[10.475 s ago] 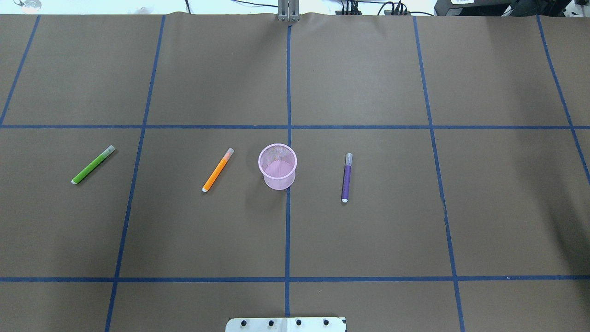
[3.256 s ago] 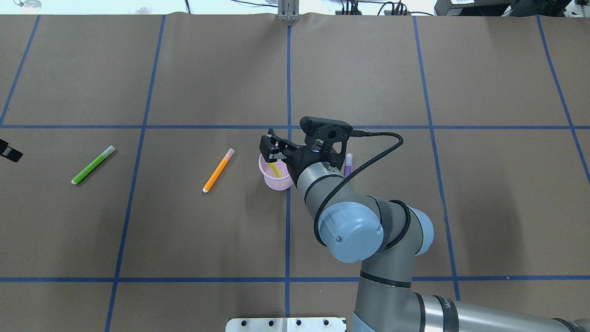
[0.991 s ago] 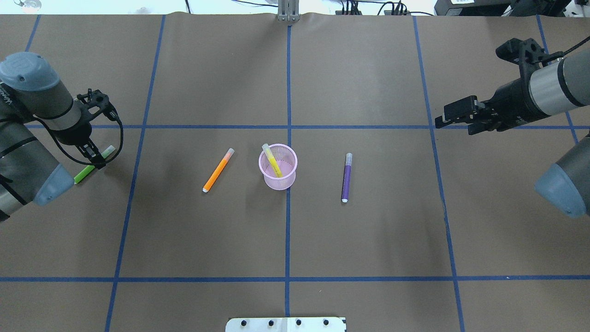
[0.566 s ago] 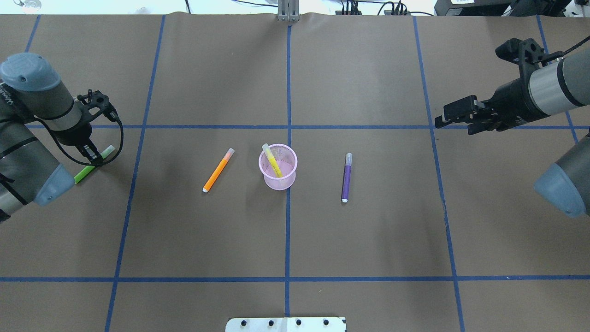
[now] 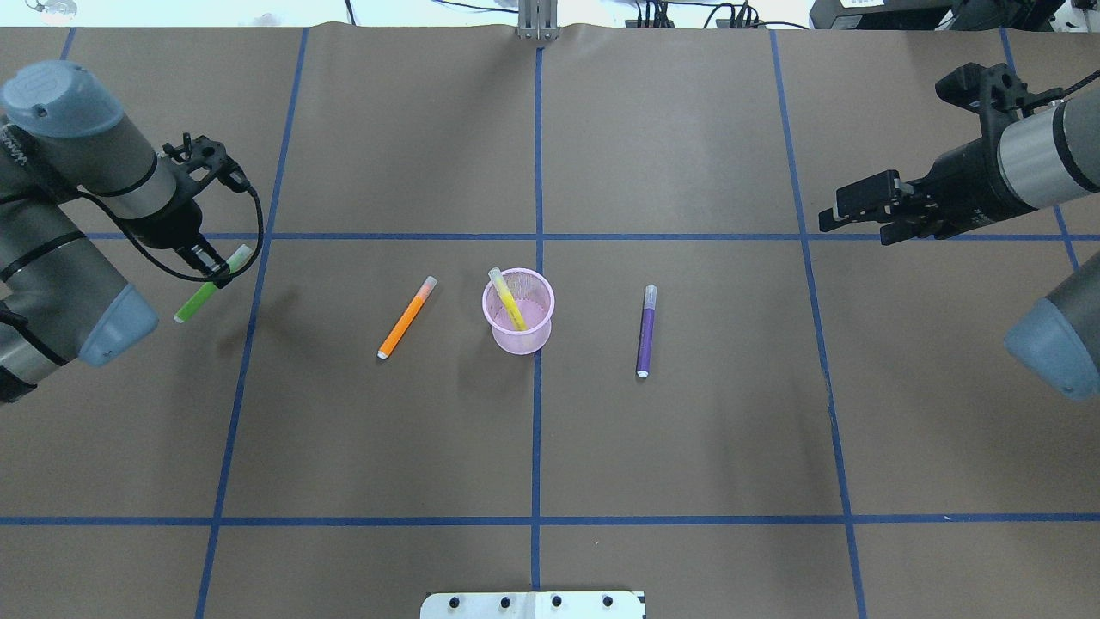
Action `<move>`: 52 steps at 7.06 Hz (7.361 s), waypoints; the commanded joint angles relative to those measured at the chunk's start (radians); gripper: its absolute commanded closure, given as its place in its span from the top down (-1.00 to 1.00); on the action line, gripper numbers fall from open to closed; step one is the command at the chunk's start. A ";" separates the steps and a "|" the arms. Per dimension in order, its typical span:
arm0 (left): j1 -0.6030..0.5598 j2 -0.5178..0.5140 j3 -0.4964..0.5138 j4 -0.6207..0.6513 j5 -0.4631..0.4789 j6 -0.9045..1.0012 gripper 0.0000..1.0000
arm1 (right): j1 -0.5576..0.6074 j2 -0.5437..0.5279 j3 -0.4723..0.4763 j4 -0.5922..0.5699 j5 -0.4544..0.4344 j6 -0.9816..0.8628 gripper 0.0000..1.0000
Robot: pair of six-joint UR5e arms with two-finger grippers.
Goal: Collect pens into pen holder
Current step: 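Grasp the green marker with the left gripper and lift it, then carry the green marker over the cup and drop it in, left gripper, then lower the right gripper onto the purple marker and grasp it, then lift the purple marker with the right gripper and release it into the cup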
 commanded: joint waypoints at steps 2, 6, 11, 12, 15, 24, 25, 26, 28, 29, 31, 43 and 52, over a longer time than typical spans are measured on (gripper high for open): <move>0.173 -0.163 -0.244 -0.004 0.285 -0.317 -1.00 | 0.052 -0.012 -0.037 -0.011 0.029 0.001 0.98; 0.462 -0.281 -0.147 -0.267 0.703 -0.514 -1.00 | 0.050 -0.005 -0.061 -0.006 0.017 0.003 0.97; 0.452 -0.355 -0.061 -0.271 0.711 -0.513 0.35 | 0.030 0.019 -0.077 -0.006 0.005 0.019 0.97; 0.435 -0.347 -0.073 -0.270 0.714 -0.511 0.48 | 0.007 0.024 -0.078 -0.008 -0.021 0.020 0.98; 0.332 -0.159 -0.197 -0.257 0.571 -0.508 0.58 | -0.146 0.159 -0.173 -0.011 -0.029 0.137 0.98; 0.215 0.013 -0.286 -0.240 0.372 -0.520 0.61 | -0.367 0.466 -0.423 -0.239 -0.232 0.431 0.70; 0.215 0.013 -0.286 -0.240 0.372 -0.519 0.61 | -0.378 0.459 -0.425 -0.241 -0.233 0.429 0.66; 0.215 0.012 -0.285 -0.240 0.374 -0.520 0.61 | -0.381 0.453 -0.426 -0.241 -0.232 0.426 0.65; 0.215 0.012 -0.286 -0.240 0.374 -0.525 0.62 | -0.382 0.456 -0.426 -0.267 -0.233 0.411 0.29; 0.215 0.012 -0.286 -0.240 0.372 -0.525 0.62 | -0.382 0.455 -0.426 -0.267 -0.235 0.406 0.17; 0.215 0.009 -0.288 -0.240 0.372 -0.525 0.62 | -0.382 0.446 -0.423 -0.268 -0.235 0.403 0.16; 0.214 0.010 -0.297 -0.242 0.372 -0.526 0.64 | -0.440 0.462 -0.108 -0.472 -0.738 0.418 -1.00; 0.208 0.016 -0.298 -0.242 0.375 -0.526 0.69 | -0.728 0.527 -0.175 -0.356 -1.373 0.529 0.95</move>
